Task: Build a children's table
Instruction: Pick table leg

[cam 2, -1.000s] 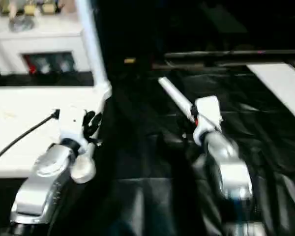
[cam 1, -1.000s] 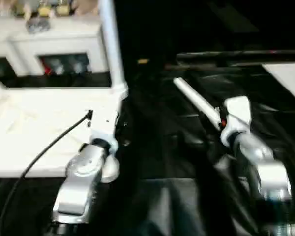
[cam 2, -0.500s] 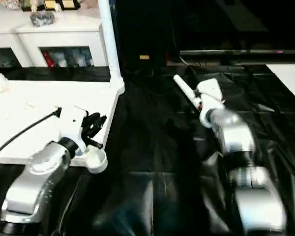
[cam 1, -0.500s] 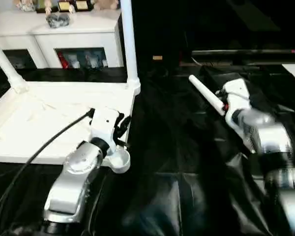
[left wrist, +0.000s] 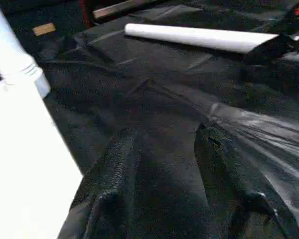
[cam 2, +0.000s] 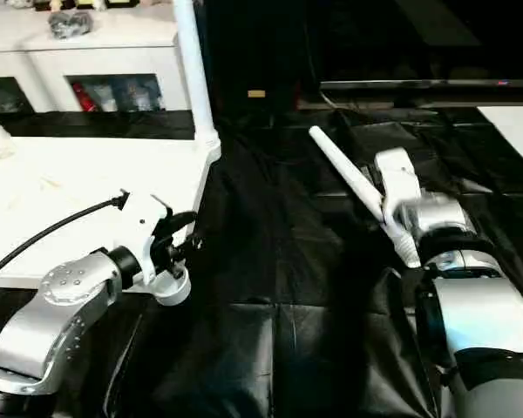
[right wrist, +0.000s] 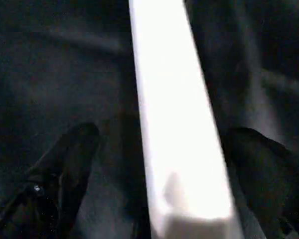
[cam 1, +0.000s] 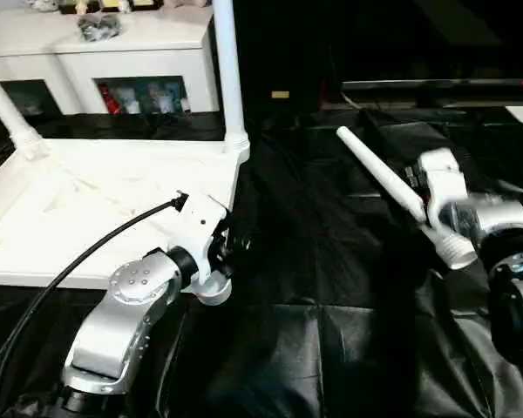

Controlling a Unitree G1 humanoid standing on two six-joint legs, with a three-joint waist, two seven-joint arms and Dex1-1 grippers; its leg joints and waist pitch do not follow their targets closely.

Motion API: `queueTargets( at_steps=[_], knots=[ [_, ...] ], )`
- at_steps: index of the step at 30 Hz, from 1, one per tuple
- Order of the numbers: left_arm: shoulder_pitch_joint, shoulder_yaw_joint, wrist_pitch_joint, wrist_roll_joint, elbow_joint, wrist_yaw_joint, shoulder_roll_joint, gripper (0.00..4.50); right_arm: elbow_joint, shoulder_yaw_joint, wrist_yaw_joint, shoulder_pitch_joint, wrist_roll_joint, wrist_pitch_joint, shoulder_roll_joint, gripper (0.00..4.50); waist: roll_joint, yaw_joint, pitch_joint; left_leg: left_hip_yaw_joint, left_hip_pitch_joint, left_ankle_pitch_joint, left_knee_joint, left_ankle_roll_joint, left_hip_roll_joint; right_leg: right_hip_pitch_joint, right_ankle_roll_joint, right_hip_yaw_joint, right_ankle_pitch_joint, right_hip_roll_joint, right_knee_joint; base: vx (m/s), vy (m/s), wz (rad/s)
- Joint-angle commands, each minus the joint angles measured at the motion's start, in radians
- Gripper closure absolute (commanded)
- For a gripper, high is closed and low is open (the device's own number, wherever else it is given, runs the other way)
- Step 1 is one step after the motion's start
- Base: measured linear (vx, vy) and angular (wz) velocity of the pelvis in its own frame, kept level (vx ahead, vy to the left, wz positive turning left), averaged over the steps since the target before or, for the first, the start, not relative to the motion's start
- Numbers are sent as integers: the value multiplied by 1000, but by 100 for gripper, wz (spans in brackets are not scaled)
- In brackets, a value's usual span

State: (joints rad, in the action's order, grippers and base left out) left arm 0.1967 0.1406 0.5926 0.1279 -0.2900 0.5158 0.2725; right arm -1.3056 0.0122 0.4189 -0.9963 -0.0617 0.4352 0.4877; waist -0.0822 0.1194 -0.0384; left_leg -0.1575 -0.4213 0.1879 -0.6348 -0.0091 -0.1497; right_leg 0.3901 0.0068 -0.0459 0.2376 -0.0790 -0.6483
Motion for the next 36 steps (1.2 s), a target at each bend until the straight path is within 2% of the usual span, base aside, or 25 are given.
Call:
queueTargets(
  at_steps=[1,3,5,7,8,10,11,12,13,14,15,16,17,18,19,20,22,23,24,31,32,33,34,35,36],
  knots=[
    [16,21,8,12,-19,23,16,205,-16,5,-1,-27,-11,34,13,0,15,5,66,19,29,116,64,92,-67,-40,-327,26,-73,-63,60,0,0,0],
    [13,33,16,19,-30,52,34,195,-26,-3,5,-30,-19,62,18,0,13,5,64,18,30,145,69,70,-67,-38,-320,26,-32,-62,61,0,0,0],
    [7,42,27,36,-42,85,55,164,-36,-12,15,-34,-28,80,19,0,12,5,64,14,32,160,70,53,-69,-37,-312,26,-15,-65,63,0,0,0],
    [5,47,35,47,-49,106,71,163,-43,-13,24,-37,-31,89,19,0,11,5,64,11,31,149,71,44,-69,-37,-310,26,-27,-62,61,0,0,0],
    [4,50,42,61,-53,128,81,160,-48,-12,28,-39,-32,94,18,30,7,6,65,11,32,153,70,39,-69,-36,-310,26,-25,-63,61,0,0,0],
    [2,54,54,72,-59,152,100,129,-51,-13,31,-39,-35,97,18,38,7,5,64,10,32,164,71,32,-68,-36,-307,26,-23,-62,61,0,0,0],
    [0,60,69,87,-70,192,131,129,-53,-15,34,-39,-41,102,17,38,4,5,64,11,32,161,72,29,-68,-35,-307,26,-28,-61,59,0,0,0],
    [0,60,69,87,-70,192,131,122,-53,-15,34,-39,-41,102,17,43,5,5,64,10,32,161,72,29,-68,-35,-307,26,-30,-61,60,0,0,0],
    [-4,65,66,88,-74,223,169,121,-53,-12,28,-39,-45,107,17,70,-1,6,64,12,32,167,73,25,-68,-34,-305,26,-26,-61,59,0,0,0],
    [-5,65,64,89,-73,233,180,107,-53,-11,27,-39,-45,109,16,70,1,5,64,11,33,172,72,23,-67,-34,-305,26,-24,-61,60,0,0,0],
    [-6,65,62,89,-72,237,184,93,-53,-10,27,-39,-45,109,16,82,2,3,63,11,32,183,75,19,-68,-34,-304,26,-18,-61,60,0,0,0],
    [-3,66,60,84,-67,240,192,83,-53,-10,27,-39,-46,110,16,86,-3,3,62,12,33,189,75,14,-68,-34,-304,26,-14,-61,60,0,0,0],
    [1,67,55,79,-62,243,198,79,-53,-7,26,-40,-46,111,16,95,-2,1,62,11,34,202,76,6,-68,-33,-303,26,-7,-60,62,0,0,0],
    [5,66,55,82,-56,246,201,79,-53,-5,25,-41,-45,112,16,95,-7,1,61,11,37,218,78,-4,-69,-32,-300,26,-2,-59,63,0,0,0],
    [11,65,54,82,-49,247,202,63,-53,-3,24,-42,-45,112,16,117,-6,0,62,11,37,223,78,-9,-69,-33,-301,27,-2,-59,62,0,0,0],
    [19,64,52,83,-40,248,202,53,-52,3,25,-42,-41,111,17,123,-12,0,62,12,37,230,78,-15,-68,-33,-300,27,-5,-60,61,0,0,0],
    [28,65,50,86,-30,248,207,45,-51,7,25,-43,-39,109,18,131,-8,-1,61,11,36,239,79,-19,-67,-35,-298,28,2,-61,62,0,0,0],
    [36,67,44,84,-18,245,209,33,-50,8,26,-42,-39,106,20,145,-14,-1,61,11,39,248,80,-24,-67,-32,-296,27,6,-60,64,0,0,0],
    [41,67,43,84,-12,243,207,22,-49,11,26,-42,-36,104,22,156,-13,-3,61,12,37,249,80,-27,-67,-35,-295,27,0,-60,63,0,0,0],
    [72,45,12,84,40,199,148,0,-23,42,92,-51,-2,83,53,205,-9,-6,65,9,32,187,72,5,-65,-41,-300,27,-38,-63,62,0,0,0],
    [79,46,6,80,50,191,138,0,-14,58,114,-49,13,79,58,211,-7,-6,67,8,31,169,69,23,-66,-42,-304,27,-55,-64,61,0,0,0],
    [90,50,-7,75,68,178,123,0,4,84,144,-42,40,69,63,220,-14,-5,66,9,31,166,68,28,-66,-40,-305,27,-55,-63,61,0,0,0],
    [90,50,-7,75,68,178,123,0,4,84,144,-42,40,69,63,220,-9,-7,66,7,31,167,68,35,-65,-41,-305,27,-54,-63,64,0,0,0],
    [108,49,-9,78,87,159,97,0,28,132,169,-34,93,77,64,232,-11,-6,67,7,32,156,67,43,-66,-42,-307,27,-63,-63,63,0,0,0],
    [112,49,-11,79,92,155,91,0,35,143,175,-32,105,80,64,242,-13,-5,67,8,29,144,65,55,-65,-44,-310,26,-75,-63,63,0,0,0]
  ],
)
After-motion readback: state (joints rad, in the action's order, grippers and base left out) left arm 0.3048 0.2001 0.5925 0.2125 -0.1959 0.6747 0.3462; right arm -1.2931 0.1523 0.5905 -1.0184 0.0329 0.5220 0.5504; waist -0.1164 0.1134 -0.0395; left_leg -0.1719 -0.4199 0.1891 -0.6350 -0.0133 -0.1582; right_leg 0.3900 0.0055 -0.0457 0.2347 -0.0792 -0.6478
